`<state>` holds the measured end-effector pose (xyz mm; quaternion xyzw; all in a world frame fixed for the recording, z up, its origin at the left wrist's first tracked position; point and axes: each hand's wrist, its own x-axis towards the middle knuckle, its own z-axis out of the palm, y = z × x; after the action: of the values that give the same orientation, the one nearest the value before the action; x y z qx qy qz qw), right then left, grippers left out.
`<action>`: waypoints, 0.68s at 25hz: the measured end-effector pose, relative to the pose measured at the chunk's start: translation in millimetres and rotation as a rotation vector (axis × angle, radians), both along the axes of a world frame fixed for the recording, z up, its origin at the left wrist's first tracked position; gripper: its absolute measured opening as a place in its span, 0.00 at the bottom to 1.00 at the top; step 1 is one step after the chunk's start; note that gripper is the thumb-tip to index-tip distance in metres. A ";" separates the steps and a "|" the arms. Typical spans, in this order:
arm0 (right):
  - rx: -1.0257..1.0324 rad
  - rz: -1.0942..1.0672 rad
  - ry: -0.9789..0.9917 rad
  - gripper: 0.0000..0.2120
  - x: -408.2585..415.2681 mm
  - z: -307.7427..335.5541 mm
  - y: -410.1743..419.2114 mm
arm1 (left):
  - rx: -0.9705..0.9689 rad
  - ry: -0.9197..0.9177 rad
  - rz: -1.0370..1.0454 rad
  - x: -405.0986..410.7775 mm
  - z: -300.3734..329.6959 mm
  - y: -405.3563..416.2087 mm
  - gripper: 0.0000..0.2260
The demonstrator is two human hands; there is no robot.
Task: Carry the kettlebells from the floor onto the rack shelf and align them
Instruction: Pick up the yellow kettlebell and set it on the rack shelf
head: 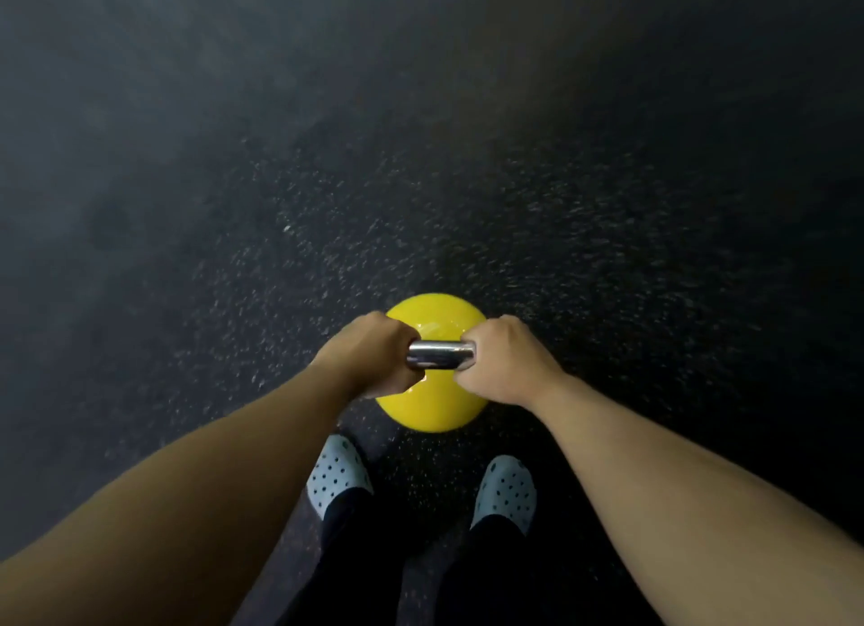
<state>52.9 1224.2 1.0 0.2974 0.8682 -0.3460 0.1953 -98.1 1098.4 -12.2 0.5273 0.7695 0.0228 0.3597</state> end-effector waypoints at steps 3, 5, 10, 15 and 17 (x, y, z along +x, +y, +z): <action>0.047 -0.168 0.010 0.14 58.5 42.4 23.6 | 0.037 0.064 -0.184 41.7 38.9 52.1 0.07; 0.096 -0.305 0.026 0.15 111.2 73.5 41.3 | 0.078 0.092 -0.322 83.4 68.8 92.9 0.07; 0.185 -0.606 0.043 0.13 259.8 146.0 71.1 | 0.194 0.125 -0.680 214.0 141.9 187.0 0.09; 0.279 -0.927 0.045 0.09 439.2 205.3 79.1 | 0.267 0.083 -0.991 398.9 205.4 263.1 0.06; 0.360 -1.037 0.026 0.07 510.9 222.7 74.6 | 0.311 0.079 -1.100 477.8 224.5 283.8 0.07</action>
<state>563.8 1298.8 223.7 0.7105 0.6558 -0.2467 -0.0656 379.7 1382.2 212.3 0.8972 0.3824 -0.0747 0.2078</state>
